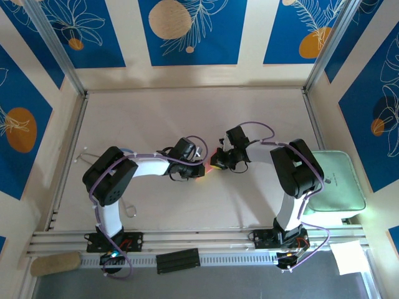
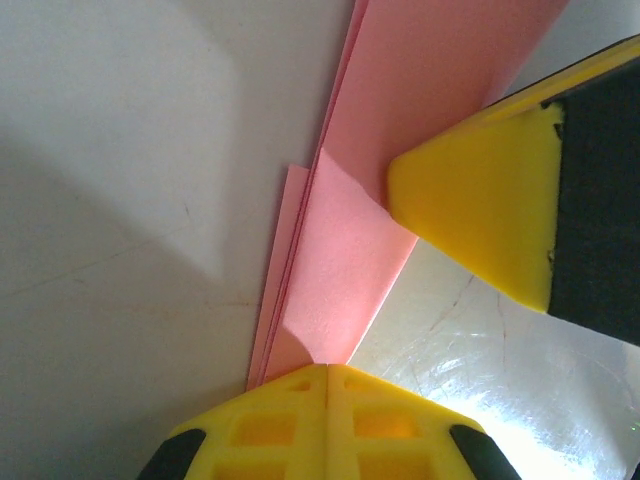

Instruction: Fold a paper plane with a square sheet of paper (pick it up from the middle)

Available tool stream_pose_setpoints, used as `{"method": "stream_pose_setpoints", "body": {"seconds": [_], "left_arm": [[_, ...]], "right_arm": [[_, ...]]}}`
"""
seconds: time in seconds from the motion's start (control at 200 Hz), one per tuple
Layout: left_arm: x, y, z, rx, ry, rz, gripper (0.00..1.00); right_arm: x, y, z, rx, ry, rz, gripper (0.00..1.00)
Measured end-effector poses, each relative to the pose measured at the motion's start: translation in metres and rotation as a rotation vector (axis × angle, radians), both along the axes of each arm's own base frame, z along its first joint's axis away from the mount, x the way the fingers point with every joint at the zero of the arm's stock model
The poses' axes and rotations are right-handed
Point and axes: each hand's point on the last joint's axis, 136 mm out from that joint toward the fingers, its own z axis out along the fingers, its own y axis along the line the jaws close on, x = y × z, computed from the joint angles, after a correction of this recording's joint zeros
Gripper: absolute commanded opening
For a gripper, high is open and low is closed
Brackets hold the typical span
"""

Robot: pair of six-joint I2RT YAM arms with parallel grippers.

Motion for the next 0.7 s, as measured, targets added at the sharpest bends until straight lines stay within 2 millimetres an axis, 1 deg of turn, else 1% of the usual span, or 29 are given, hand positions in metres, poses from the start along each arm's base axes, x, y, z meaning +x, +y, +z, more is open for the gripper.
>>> {"method": "stream_pose_setpoints", "body": {"seconds": [0.11,0.285,0.415,0.565,0.7], "left_arm": [[0.000,0.001,-0.001,0.001,0.001,0.001,0.00],[-0.004,0.007,-0.001,0.002,0.002,0.006,0.00],[-0.007,0.012,0.000,0.005,0.006,0.011,0.00],[-0.010,0.017,0.002,0.013,0.013,0.015,0.01],[-0.007,0.017,0.011,0.001,-0.011,0.022,0.04]], "right_arm": [[0.004,-0.004,-0.002,0.002,-0.012,-0.011,0.10],[0.016,-0.017,-0.002,0.005,-0.020,-0.052,0.10],[0.017,-0.020,-0.002,0.005,-0.020,-0.060,0.10],[0.012,-0.008,-0.003,0.008,-0.024,-0.029,0.10],[-0.001,0.013,-0.003,0.021,-0.025,0.027,0.10]]}}
